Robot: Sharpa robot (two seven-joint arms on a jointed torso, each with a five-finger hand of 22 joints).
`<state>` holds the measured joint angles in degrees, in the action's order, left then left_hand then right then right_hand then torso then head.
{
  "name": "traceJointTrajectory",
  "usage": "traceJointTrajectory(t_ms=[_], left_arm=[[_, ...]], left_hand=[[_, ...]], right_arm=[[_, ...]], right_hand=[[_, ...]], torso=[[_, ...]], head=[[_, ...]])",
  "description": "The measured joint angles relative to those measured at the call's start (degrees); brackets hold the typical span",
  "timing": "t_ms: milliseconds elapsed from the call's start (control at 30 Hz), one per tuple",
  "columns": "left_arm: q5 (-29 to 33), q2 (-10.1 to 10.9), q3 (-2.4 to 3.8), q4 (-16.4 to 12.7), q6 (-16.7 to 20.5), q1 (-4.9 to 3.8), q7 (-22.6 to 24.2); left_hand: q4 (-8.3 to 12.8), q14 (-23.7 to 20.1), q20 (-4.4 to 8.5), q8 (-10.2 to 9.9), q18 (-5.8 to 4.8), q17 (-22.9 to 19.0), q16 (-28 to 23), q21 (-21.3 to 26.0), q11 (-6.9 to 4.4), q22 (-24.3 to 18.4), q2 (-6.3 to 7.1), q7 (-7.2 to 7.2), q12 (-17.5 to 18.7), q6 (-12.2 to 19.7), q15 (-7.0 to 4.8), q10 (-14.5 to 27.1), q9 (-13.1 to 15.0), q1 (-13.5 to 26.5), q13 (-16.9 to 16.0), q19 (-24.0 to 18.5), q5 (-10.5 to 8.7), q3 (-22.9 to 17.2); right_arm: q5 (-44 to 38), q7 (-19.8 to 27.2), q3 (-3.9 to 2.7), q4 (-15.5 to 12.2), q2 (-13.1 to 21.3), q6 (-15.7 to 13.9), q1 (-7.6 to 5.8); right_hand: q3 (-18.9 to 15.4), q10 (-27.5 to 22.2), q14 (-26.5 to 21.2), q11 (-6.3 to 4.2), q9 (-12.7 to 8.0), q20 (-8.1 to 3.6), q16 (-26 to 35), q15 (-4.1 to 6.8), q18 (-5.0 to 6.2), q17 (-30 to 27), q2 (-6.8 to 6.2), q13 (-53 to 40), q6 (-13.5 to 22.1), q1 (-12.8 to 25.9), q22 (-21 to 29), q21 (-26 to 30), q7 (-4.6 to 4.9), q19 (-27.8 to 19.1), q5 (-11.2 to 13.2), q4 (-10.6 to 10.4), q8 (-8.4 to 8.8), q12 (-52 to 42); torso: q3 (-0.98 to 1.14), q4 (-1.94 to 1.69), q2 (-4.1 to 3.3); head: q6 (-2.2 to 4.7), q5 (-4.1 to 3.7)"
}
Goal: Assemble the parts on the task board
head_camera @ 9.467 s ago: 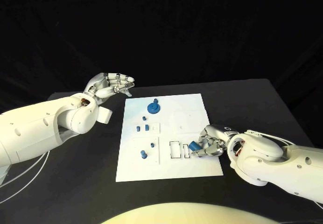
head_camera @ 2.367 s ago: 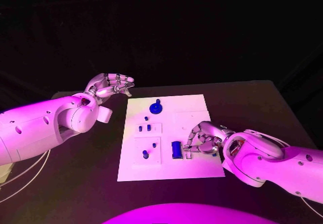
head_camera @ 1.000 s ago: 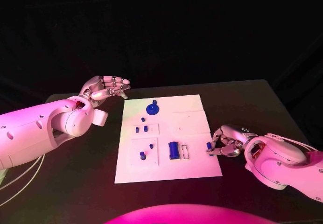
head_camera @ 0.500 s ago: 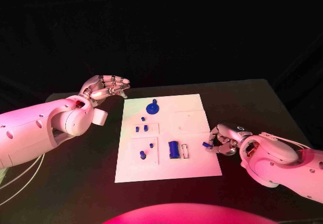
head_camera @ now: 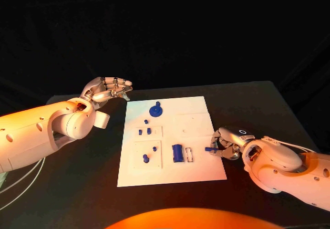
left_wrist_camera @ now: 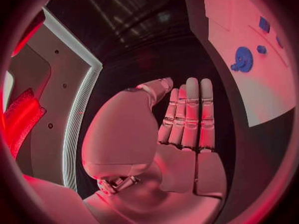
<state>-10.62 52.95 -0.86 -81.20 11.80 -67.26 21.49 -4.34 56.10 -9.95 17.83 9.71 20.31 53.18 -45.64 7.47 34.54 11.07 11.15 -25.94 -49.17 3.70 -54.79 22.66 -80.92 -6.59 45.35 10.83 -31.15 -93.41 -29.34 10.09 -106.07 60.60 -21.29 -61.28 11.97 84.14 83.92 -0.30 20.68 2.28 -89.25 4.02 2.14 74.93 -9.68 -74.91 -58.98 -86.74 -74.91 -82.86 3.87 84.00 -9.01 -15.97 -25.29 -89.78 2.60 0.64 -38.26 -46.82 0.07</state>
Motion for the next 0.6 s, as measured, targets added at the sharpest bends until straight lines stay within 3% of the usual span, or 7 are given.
traceJointTrajectory(t_ms=[233, 400, 600], left_arm=[[0.0, 0.12, 0.0, -0.03, -0.01, 0.0, -0.01], [0.0, 0.12, 0.0, -0.05, -0.01, 0.01, -0.02], [0.0, 0.12, 0.0, -0.1, -0.01, 0.01, -0.02]], left_hand=[[0.0, 0.0, 0.0, 0.0, 0.0, 0.0, 0.0, 0.0, 0.0, 0.0, 0.0, 0.0, 0.0, 0.0, 0.0, 0.0, 0.0, 0.0, 0.0, 0.0, 0.0, 0.0], [0.0, 0.0, 0.0, 0.0, 0.0, 0.0, 0.0, 0.0, 0.0, 0.0, 0.0, 0.0, 0.0, 0.0, 0.0, 0.0, 0.0, 0.0, 0.0, 0.0, 0.0, 0.0], [0.0, 0.0, 0.0, 0.0, 0.0, -0.01, 0.0, 0.0, 0.0, 0.0, 0.0, 0.0, 0.0, 0.0, 0.0, 0.0, 0.0, 0.0, 0.0, 0.0, 0.0, 0.0]], right_arm=[[-0.1, -0.52, 0.44, -1.86, 0.29, -1.4, -0.21], [1.18, -0.52, 0.48, -3.53, 0.12, -2.95, -1.42], [4.5, -0.34, 0.46, -4.24, -1.26, -4.96, -1.92]], right_hand=[[2.85, 0.0, 0.0, 0.0, 0.06, 0.0, 0.0, 0.0, -0.01, 0.0, -0.14, 0.0, -0.34, -0.12, 0.0, -1.19, -0.09, 0.0, -0.01, 1.77, 0.24, 0.0], [3.35, 0.0, 0.0, 0.0, 0.08, 0.0, 0.0, 0.0, -0.4, -0.01, -0.34, 0.0, -0.6, 0.79, 0.01, -1.58, -0.19, 0.0, -0.01, 1.61, 0.24, 0.0], [3.84, 0.0, 0.0, 0.0, 0.07, 0.0, 0.0, 0.0, -0.88, -0.01, -0.58, 0.0, -0.6, 2.33, 0.01, -1.62, -0.2, 0.0, -0.01, 0.83, 0.24, 0.0]], torso=[[-0.01, 0.0, 0.0], [0.0, 0.02, 0.01], [0.02, 0.03, 0.01]], head=[[0.03, 0.19], [0.02, 0.23], [0.02, 0.27]])
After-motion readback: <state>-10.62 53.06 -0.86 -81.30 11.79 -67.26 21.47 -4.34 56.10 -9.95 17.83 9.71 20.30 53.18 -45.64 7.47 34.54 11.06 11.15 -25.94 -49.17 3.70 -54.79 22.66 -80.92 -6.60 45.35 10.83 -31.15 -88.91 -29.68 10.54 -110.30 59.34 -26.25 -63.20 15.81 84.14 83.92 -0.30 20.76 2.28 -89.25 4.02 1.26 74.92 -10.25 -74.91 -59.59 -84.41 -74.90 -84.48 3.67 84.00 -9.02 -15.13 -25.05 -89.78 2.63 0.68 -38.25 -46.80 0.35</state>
